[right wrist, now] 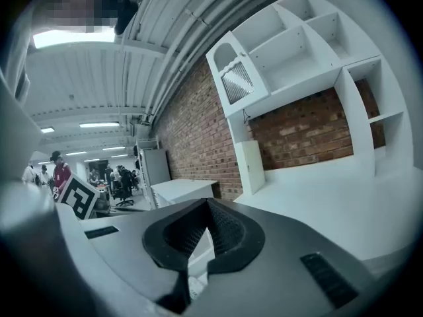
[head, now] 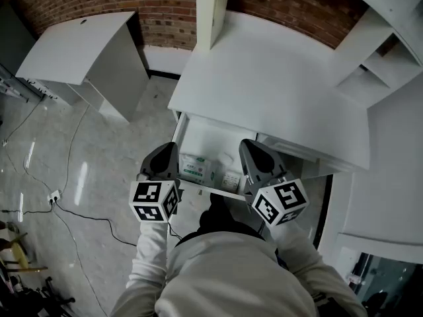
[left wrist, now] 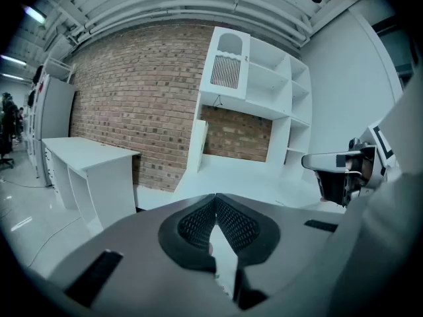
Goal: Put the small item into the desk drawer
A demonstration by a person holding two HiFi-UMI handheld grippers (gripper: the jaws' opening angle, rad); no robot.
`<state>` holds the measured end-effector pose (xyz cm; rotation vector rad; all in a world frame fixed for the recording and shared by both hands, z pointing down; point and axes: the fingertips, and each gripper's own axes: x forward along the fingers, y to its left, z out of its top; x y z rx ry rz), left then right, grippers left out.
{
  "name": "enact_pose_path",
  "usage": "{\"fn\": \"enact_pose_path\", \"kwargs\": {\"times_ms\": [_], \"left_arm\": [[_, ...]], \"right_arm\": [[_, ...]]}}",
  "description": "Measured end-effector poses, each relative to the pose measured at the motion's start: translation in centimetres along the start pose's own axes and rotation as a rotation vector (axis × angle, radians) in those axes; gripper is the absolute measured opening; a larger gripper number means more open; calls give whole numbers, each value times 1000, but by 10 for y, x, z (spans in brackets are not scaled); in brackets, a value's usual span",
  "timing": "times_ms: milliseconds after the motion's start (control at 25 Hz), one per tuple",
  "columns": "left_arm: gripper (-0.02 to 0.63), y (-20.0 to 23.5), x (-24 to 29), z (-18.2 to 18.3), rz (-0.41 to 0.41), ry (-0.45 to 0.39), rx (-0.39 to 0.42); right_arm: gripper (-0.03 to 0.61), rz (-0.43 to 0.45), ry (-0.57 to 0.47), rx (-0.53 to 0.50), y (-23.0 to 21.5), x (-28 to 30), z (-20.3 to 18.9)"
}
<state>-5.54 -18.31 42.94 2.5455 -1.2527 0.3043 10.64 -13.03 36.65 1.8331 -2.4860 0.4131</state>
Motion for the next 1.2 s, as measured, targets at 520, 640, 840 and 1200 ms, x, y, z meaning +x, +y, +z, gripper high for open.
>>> {"fn": "enact_pose_path", "kwargs": {"times_ms": [520, 640, 840, 1200], "left_arm": [[17, -8, -4, 3, -28, -5, 10], [17, -8, -7, 1, -24, 4, 5], [17, -7, -12, 0, -19, 12, -1], [17, -6, -16, 1, -6, -16, 9]], "right_arm": [[26, -39, -45, -25, -4, -20, 14], [26, -43, -48, -28, -5, -23, 14], [26, -43, -44, -33, -4, -24, 13], [27, -37, -33, -18, -3, -27, 6]]}}
